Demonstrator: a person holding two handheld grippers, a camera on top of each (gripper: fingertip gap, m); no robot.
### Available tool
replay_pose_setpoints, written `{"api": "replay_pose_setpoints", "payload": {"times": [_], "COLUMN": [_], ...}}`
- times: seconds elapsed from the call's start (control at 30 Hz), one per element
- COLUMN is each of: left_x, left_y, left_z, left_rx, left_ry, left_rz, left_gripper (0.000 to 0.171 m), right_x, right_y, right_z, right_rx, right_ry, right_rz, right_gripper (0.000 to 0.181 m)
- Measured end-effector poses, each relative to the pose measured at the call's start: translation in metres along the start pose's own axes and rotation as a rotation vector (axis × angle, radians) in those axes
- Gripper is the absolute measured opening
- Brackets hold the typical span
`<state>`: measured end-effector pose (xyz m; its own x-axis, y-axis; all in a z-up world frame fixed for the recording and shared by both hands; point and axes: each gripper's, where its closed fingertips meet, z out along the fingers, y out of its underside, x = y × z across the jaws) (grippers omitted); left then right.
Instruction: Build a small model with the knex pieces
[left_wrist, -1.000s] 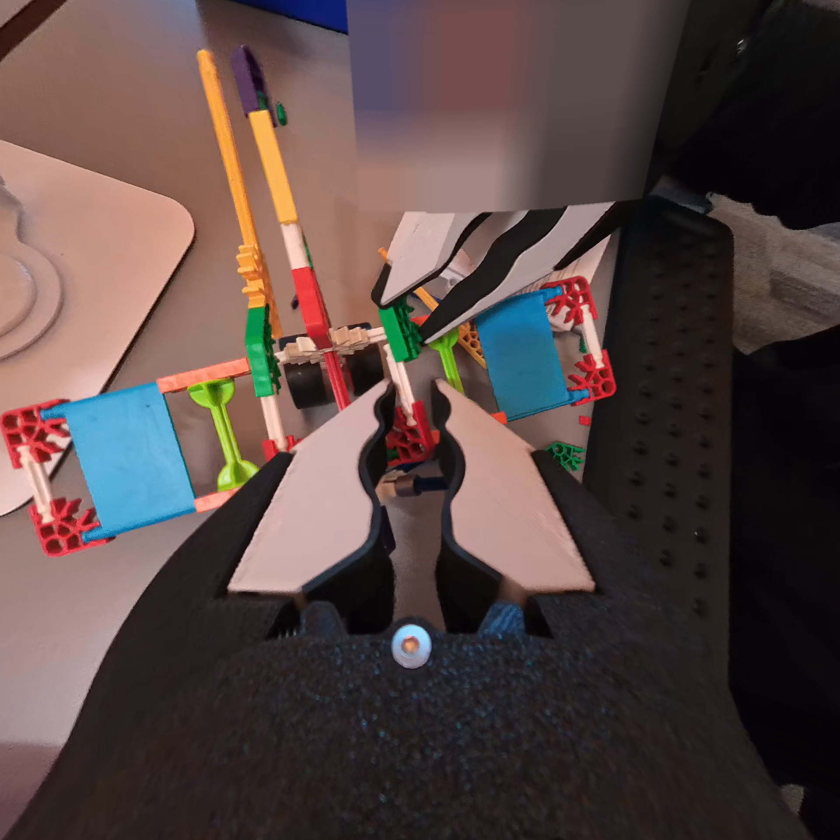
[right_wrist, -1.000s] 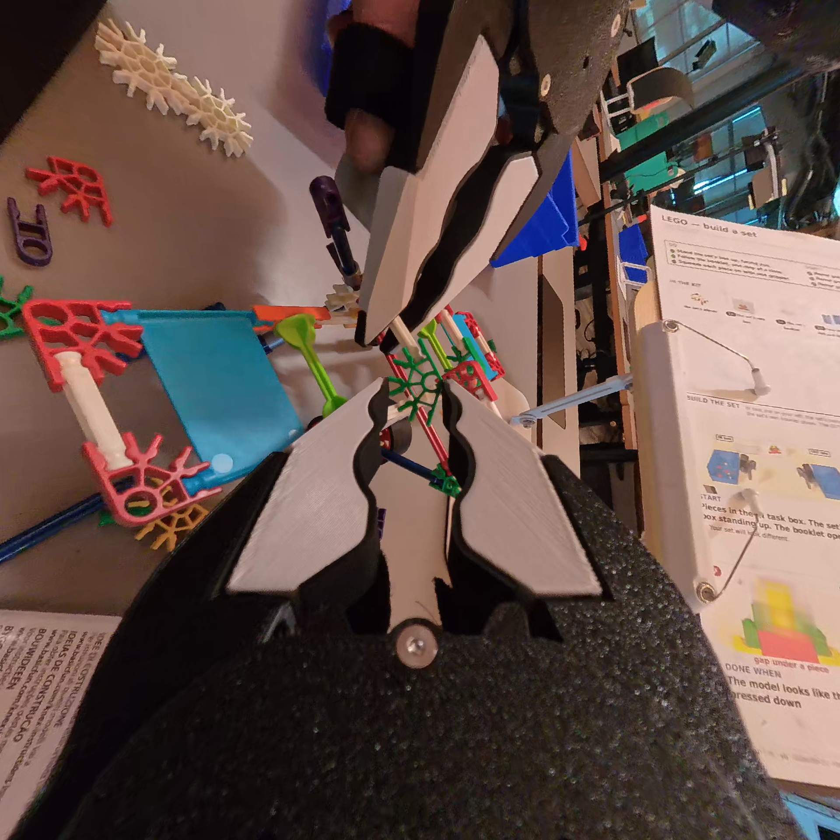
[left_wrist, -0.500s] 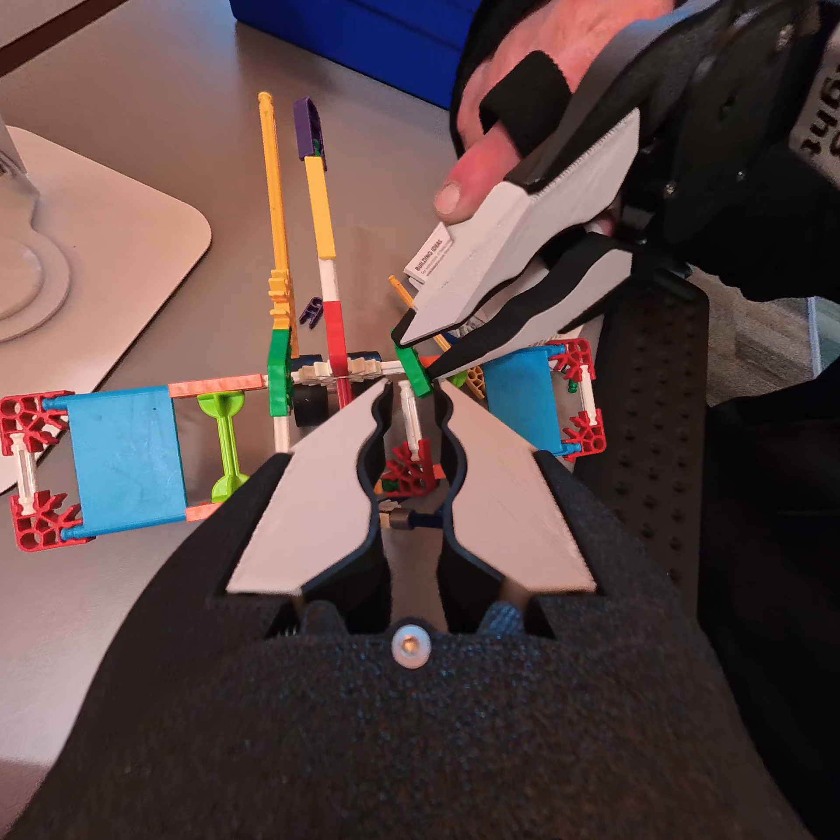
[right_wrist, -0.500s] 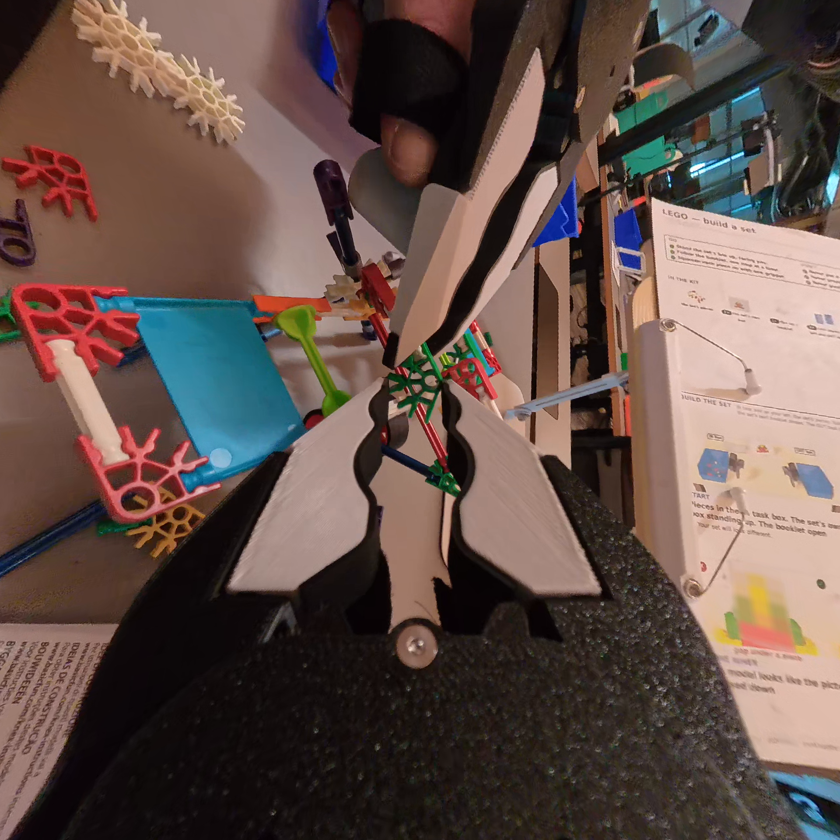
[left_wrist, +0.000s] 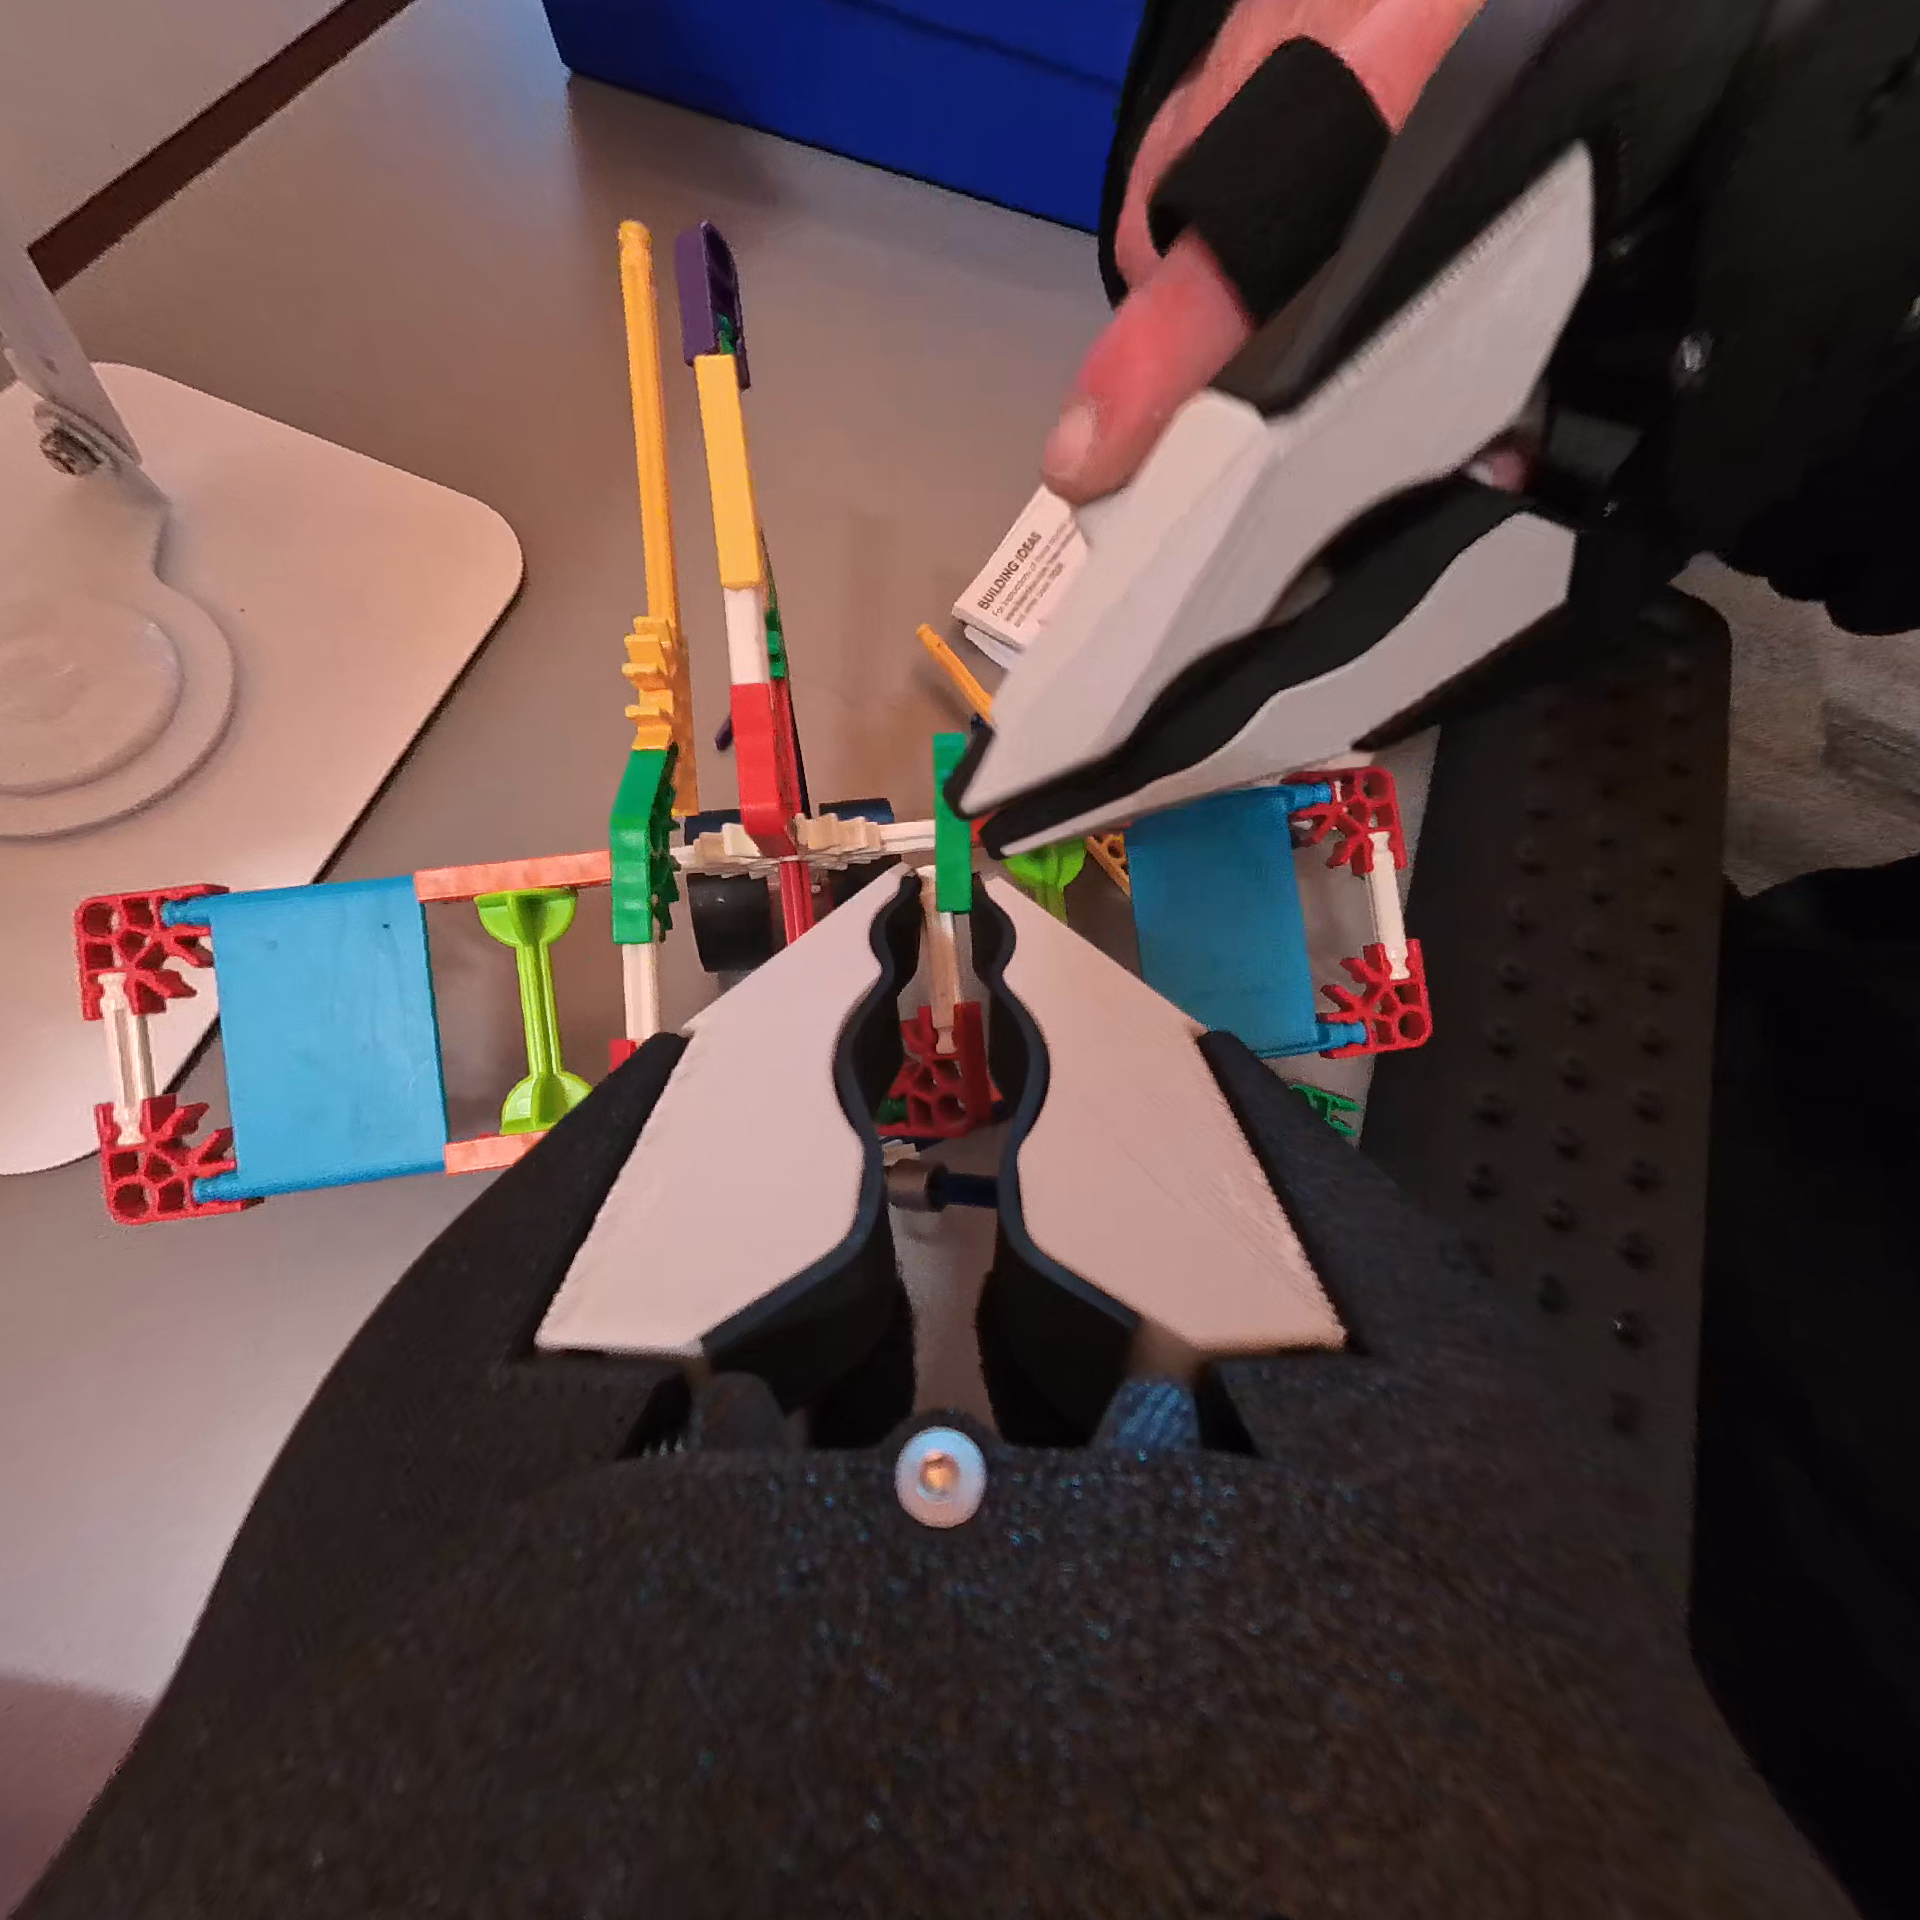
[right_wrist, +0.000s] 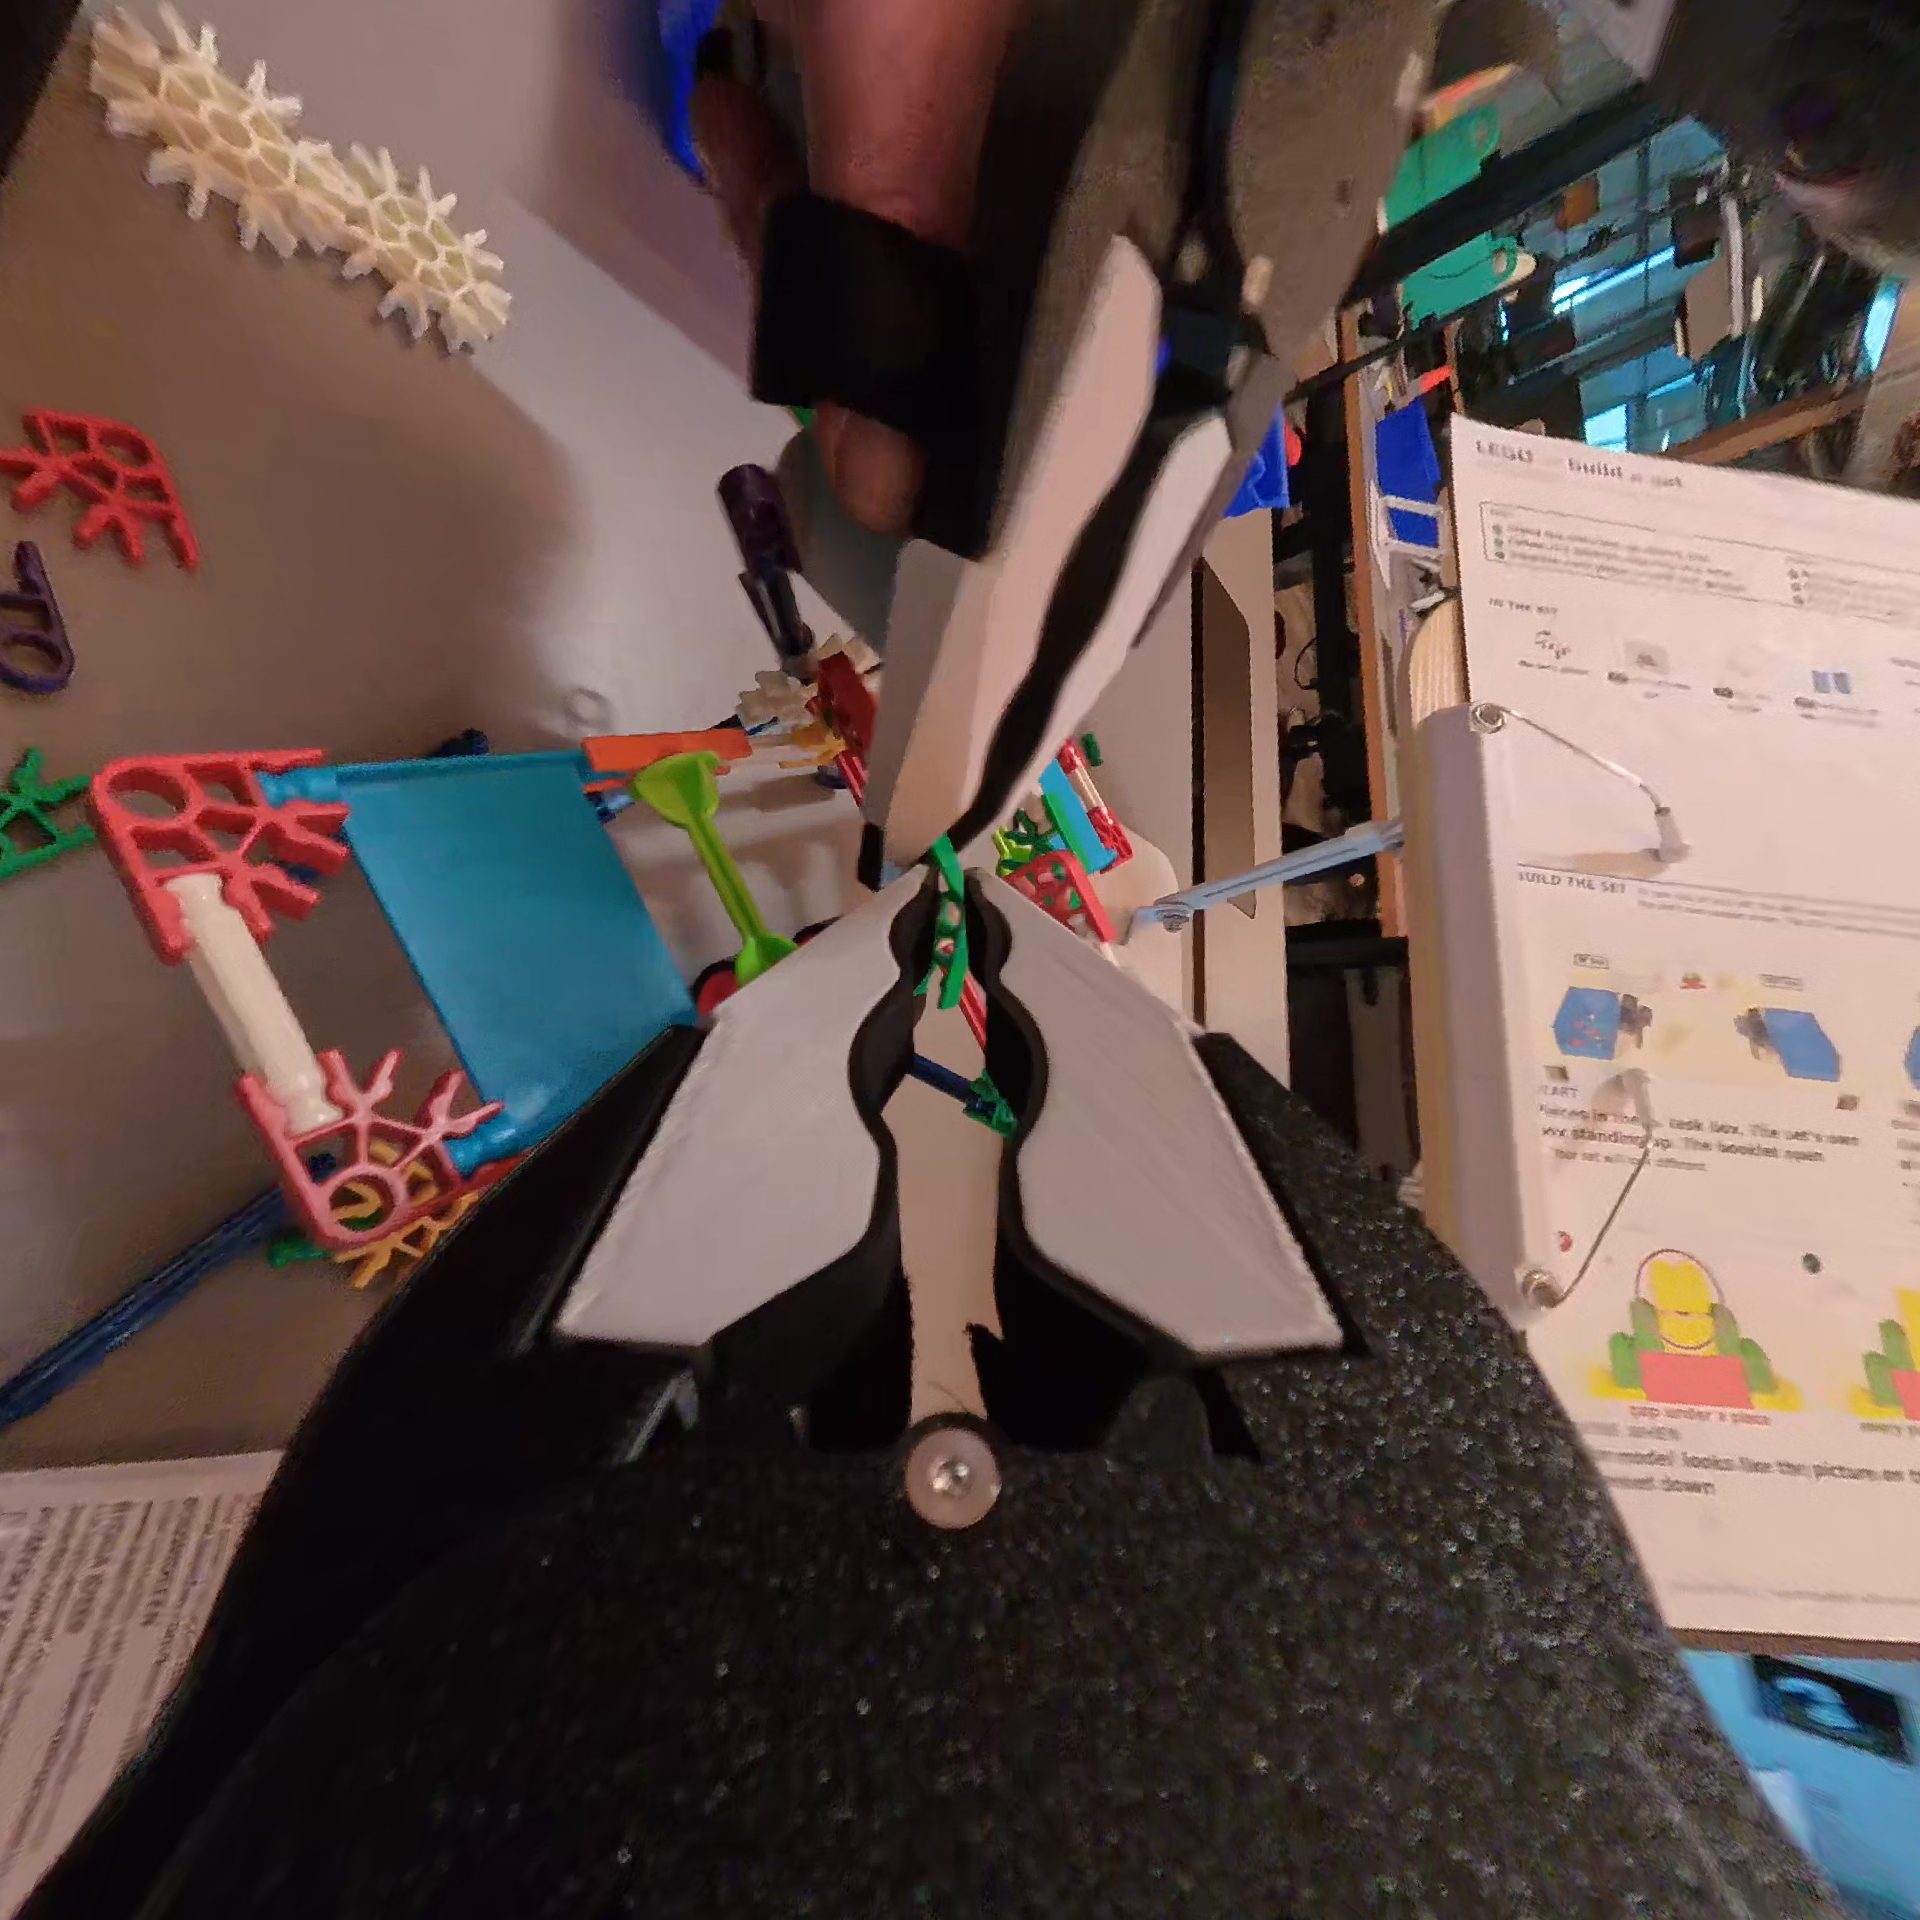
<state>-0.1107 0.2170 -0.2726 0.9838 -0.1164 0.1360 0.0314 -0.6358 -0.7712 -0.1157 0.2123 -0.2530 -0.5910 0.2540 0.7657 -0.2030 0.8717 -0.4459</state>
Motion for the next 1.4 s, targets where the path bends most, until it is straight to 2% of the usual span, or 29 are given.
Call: {"api": "replay_pose_setpoints", "payload": {"times": [0.13,0.2,0.27,0.4,0.57,0.63,0.87,1.07,1.17,1.23,1.3,1.33,1.4], "left_x": [0.001,0.003,0.004,0.005,0.004,0.007,0.007,0.004,0.003,0.006,0.009,0.005,0.006], "left_y": [0.0,0.001,0.002,0.004,0.002,0.005,0.002,0.004,0.007,0.001,0.006,0.006,0.009], "left_z": [0.002,0.003,0.003,0.004,0.005,0.006,0.006,0.006,0.006,0.005,0.002,0.0,-0.004], "left_rx": [-0.012,-0.023,-0.024,-0.04,-0.038,-0.065,-0.05,-0.1,-0.107,-0.064,-0.054,-0.038,-0.034], "left_ry": [-0.022,-0.026,-0.039,-0.064,-0.07,-0.076,-0.101,-0.148,-0.121,-0.085,0.009,-0.002,0.025], "left_rz": [0.049,0.073,0.117,0.203,0.217,0.296,0.361,0.437,0.42,0.385,0.288,0.284,0.283], "left_gripper": [0.007,0.006,0.006,0.005,0.004,0.005,0.003,0.001,0.003,0.005,0.006,0.006,0.006], "right_x": [0.0,-0.006,-0.007,-0.012,-0.011,-0.015,-0.013,-0.013,-0.015,-0.01,0.001,0.005,0.013], "right_y": [0.005,0.005,0.005,0.005,0.005,0.004,0.004,0.005,0.007,0.006,0.01,0.012,0.016], "right_z": [0.002,0.003,0.003,0.003,0.004,0.003,0.003,0.005,0.007,0.001,-0.009,-0.015,-0.027], "right_rx": [0.024,0.034,0.048,0.064,0.095,0.1,0.11,0.095,0.062,0.05,0.037,0.033,0.047], "right_ry": [-0.122,-0.209,-0.244,-0.291,-0.302,-0.346,-0.422,-0.478,-0.471,-0.455,-0.406,-0.397,-0.367], "right_rz": [0.146,0.215,0.251,0.292,0.326,0.339,0.366,0.415,0.392,0.386,0.397,0.409,0.44], "right_gripper": [0.016,0.01,0.011,0.009,0.007,0.006,0.005,0.005,0.006,0.008,0.022,0.034,0.035]}}
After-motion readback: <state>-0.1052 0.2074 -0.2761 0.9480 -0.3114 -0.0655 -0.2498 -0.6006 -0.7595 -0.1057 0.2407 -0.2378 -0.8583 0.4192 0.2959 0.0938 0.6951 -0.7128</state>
